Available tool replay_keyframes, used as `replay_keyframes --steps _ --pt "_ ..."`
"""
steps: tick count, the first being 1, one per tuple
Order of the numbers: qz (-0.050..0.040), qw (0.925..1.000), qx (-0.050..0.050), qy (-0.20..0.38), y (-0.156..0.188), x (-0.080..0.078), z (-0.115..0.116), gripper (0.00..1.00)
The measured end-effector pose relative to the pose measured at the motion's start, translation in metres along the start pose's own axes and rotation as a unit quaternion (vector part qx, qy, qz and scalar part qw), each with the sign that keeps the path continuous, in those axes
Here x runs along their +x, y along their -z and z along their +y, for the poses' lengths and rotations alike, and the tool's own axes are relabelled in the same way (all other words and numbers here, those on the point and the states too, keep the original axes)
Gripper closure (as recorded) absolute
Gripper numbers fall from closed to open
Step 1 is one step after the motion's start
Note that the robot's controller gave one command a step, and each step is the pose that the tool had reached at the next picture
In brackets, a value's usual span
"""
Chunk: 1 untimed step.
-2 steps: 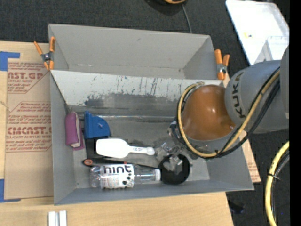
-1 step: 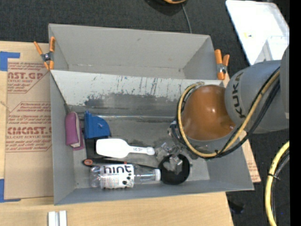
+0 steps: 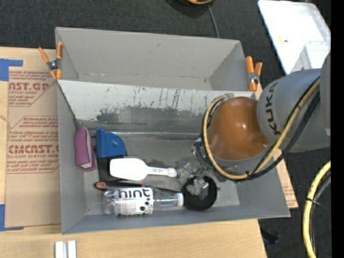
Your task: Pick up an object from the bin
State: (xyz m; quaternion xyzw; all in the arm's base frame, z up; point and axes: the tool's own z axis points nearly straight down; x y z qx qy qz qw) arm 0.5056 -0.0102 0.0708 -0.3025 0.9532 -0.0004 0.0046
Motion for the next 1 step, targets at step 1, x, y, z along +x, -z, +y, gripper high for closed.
replay_keyframes --steps 1 --pt "0.0000 1.0000 0.000 0.000 0.0000 0.0000 0.0000 1.00"
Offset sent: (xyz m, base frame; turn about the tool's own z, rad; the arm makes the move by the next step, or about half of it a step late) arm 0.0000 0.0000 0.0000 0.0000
